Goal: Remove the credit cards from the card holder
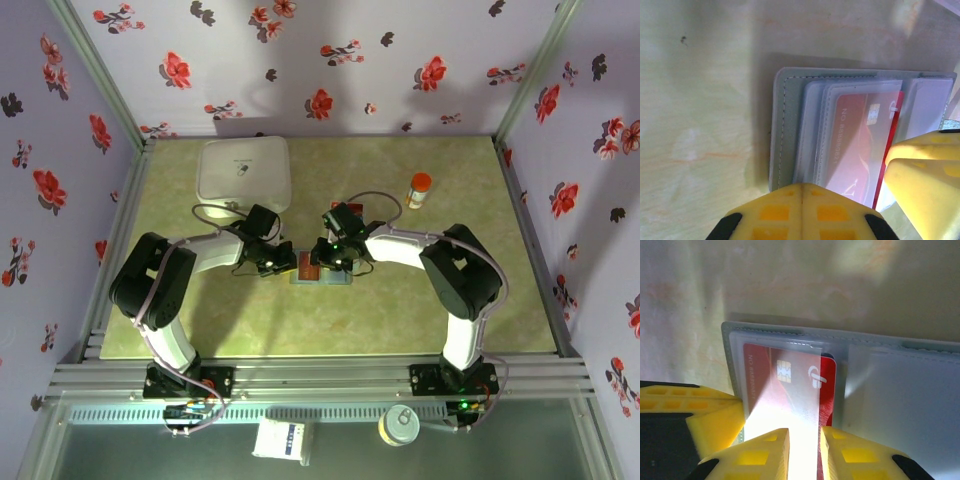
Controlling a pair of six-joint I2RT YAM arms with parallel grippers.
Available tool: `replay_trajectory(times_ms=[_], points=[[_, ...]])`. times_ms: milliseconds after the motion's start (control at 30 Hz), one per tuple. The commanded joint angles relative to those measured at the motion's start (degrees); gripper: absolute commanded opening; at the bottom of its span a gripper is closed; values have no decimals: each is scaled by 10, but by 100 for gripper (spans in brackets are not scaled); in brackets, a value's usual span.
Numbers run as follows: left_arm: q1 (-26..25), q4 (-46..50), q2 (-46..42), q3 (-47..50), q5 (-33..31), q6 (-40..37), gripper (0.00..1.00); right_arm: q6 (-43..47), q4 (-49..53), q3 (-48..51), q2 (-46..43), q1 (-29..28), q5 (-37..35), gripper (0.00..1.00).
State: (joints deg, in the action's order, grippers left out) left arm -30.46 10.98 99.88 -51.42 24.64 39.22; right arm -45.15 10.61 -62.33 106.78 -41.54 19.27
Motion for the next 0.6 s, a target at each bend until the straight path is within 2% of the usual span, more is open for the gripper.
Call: replay_trajectory(times_ms=[0,200,567], points=[[3,21,-7,7,-1,-1,3,13,12,-9,16,-4,-8,24],[3,22,-9,8,-1,-1,4,10,-9,-3,18,-4,7,19],[3,28,-13,7,-3,-1,3,1,-29,1,24,-4,21,21]])
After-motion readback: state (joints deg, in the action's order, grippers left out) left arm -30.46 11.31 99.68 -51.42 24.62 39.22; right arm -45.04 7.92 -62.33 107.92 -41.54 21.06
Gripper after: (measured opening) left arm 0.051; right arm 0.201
